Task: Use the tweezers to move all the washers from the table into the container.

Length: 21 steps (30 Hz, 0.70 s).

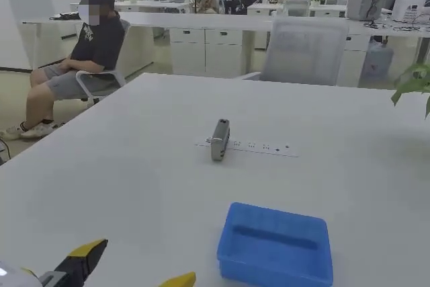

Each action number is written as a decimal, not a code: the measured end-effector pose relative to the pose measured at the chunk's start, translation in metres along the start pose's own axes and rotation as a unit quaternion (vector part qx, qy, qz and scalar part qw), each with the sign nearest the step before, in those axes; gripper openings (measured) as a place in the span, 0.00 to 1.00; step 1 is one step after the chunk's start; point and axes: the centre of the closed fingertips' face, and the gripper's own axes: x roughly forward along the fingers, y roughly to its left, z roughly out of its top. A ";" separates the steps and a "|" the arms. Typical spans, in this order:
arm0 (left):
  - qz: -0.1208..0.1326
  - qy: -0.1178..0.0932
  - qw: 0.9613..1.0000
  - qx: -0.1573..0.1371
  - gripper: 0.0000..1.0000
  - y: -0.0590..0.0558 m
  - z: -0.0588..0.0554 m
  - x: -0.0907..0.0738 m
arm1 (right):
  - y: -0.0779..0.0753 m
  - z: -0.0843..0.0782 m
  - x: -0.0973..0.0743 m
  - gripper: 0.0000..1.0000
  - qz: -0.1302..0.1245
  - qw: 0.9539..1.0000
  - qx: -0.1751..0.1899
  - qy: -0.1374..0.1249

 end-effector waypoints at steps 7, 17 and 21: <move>-0.002 0.003 1.000 0.002 0.79 -0.001 -0.001 0.000 | 0.001 -0.001 0.000 0.67 0.002 1.000 -0.002 0.003; -0.006 0.008 1.000 0.003 0.78 -0.003 -0.003 0.000 | -0.003 0.000 -0.001 0.66 -0.005 1.000 0.001 -0.002; -0.006 0.009 1.000 0.004 0.77 -0.003 -0.003 0.000 | -0.003 0.000 -0.001 0.66 -0.006 1.000 0.002 -0.003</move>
